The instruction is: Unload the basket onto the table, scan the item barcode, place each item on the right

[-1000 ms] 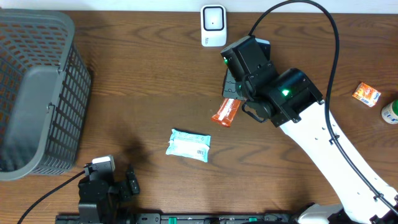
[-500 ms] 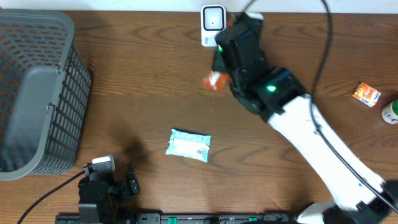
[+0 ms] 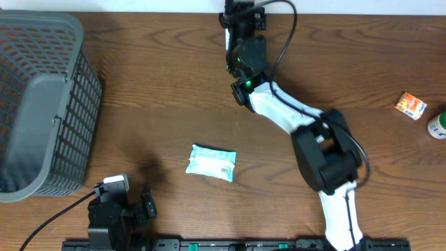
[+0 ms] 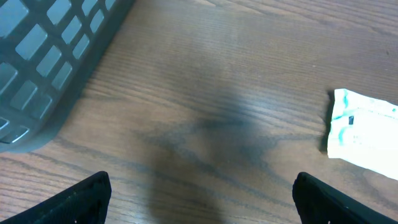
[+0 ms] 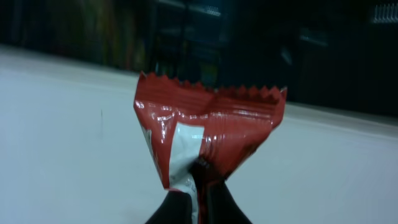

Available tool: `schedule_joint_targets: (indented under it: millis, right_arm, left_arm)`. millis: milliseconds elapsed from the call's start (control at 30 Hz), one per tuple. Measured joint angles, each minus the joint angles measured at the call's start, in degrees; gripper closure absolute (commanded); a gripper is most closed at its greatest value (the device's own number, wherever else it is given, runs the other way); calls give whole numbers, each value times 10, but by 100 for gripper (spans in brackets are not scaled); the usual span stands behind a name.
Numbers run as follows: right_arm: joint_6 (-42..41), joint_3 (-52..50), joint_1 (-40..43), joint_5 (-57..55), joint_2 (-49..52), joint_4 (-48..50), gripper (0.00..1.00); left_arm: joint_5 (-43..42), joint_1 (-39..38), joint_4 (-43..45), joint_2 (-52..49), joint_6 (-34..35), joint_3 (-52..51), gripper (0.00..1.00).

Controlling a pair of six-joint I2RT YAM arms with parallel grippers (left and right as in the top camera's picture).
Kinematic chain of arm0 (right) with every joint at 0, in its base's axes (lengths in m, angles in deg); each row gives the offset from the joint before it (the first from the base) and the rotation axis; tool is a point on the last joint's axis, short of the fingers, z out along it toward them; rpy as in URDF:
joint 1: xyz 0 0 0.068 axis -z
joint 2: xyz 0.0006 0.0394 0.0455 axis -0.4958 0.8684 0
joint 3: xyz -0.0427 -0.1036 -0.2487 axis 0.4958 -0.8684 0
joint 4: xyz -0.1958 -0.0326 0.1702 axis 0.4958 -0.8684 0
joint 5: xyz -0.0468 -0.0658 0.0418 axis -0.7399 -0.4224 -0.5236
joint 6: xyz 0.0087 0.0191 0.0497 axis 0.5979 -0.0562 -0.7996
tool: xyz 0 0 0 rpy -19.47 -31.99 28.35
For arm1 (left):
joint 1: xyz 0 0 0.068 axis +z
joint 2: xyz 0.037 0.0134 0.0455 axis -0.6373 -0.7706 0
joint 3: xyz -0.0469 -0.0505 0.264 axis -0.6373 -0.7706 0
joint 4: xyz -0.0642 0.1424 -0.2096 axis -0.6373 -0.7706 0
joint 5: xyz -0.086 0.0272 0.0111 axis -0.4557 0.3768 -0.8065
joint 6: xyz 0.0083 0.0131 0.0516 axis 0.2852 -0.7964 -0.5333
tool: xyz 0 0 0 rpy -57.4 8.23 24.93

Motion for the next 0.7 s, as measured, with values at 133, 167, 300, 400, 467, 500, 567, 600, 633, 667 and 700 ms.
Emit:
schedule_joint_targets:
  millis: [133,167,300,400,467,500,567,600,633,667,700]
  right_arm:
    - [97,32,18,52,83,-8,99]
    - [112,43,20,56,103,-9,99]
    - [145,70,23,69,158,-16,99]
    - [151,88,24,75,174,-33,99]
    - [150,97,25,80,174,-47,99]
    - [147,103,26,84,174,-58,99]
    - [141,109,30,89,174,-83,99]
    - [135,110,31,90,174,-98,99]
    - [130,110,35,93,174,-113,99]
    - [124,110,38,95,174,-124,99]
    - [118,110,41,95,174,-133,99]
  left_arm:
    - [0,0,0,0,0,0,6]
    - [0,0,0,0,0,0,6]
    - [0,0,0,0,0,0,6]
    - [0,0,0,0,0,0,6]
    - [0,0,0,0,0,0,6]
    - [0,0,0,0,0,0,6]
    - [0,0,0,0,0,0,6]
    - [0,0,0,0,0,0,6]
    - [0,0,0,0,0,0,6]
    - [0,0,0,0,0,0,6]
    - [0,0,0,0,0,0,6]
